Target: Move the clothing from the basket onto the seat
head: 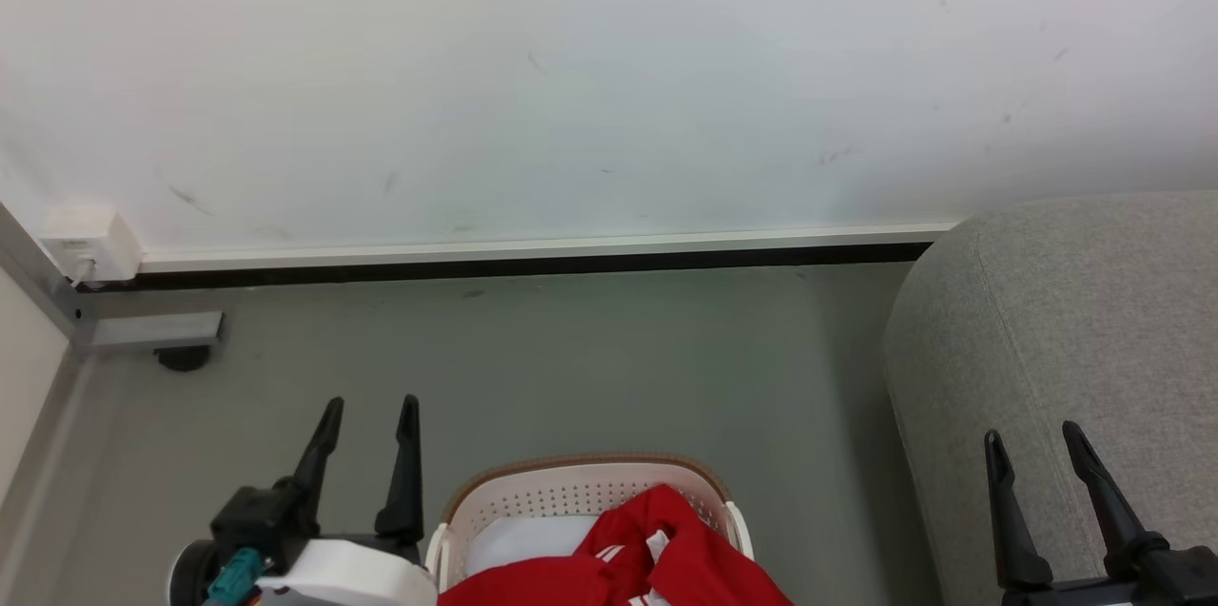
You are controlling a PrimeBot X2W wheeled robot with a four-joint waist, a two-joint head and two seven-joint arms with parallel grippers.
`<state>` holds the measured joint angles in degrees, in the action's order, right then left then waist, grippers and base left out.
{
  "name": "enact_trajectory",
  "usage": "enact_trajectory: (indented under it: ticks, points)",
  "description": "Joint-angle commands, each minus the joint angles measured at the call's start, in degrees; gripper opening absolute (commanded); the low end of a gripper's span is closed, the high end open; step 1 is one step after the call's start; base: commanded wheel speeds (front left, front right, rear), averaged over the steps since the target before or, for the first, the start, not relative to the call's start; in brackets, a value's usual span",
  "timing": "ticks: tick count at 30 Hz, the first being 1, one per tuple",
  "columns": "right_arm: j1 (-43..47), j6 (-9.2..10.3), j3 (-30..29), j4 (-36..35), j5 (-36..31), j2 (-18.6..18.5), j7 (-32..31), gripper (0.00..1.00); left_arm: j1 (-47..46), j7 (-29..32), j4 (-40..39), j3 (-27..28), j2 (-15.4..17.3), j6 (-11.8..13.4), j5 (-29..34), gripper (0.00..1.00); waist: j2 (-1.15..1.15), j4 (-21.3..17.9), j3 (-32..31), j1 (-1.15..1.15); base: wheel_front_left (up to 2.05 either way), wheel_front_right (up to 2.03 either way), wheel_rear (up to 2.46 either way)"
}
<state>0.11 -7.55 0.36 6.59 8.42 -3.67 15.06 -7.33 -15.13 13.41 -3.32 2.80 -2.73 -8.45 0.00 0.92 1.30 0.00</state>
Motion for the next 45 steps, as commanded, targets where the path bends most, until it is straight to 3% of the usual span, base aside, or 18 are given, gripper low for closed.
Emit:
enact_trajectory:
  ticks: [1,17,24,35,45]
  points:
    - [0.47,0.12,-0.17,-0.21,0.23,-0.12,0.17,1.00,-0.45,-0.04,0.06,0.20,0.18,0.00,-0.39,1.00,0.00,-0.01,-0.01,0.00,0.00,0.00,0.00]
    - [-1.54,0.12,-0.12,-0.44,1.01,0.30,0.10,1.00,-1.56,-0.04,5.36,0.04,0.18,-1.20,-0.51,1.00,0.00,-4.01,3.19,0.00,0.00,0.00,0.00]
    - [-3.85,0.12,-0.59,-1.48,0.90,0.50,0.10,1.00,-5.87,-0.04,15.27,-0.86,0.18,-2.47,0.23,1.00,0.00,-7.62,8.24,0.00,0.00,0.00,0.00]
    - [-10.68,0.12,-1.65,-4.49,2.53,0.80,0.10,1.00,-20.82,0.35,37.72,-3.94,2.65,-4.48,0.19,1.00,0.00,-14.36,22.26,0.00,0.00,0.00,0.00]
    - [-15.44,0.12,-1.09,-6.54,6.70,0.82,0.10,1.00,-31.73,5.04,52.66,-12.67,5.91,-4.69,-2.06,1.00,0.00,-21.00,32.48,0.00,0.00,0.00,0.00]
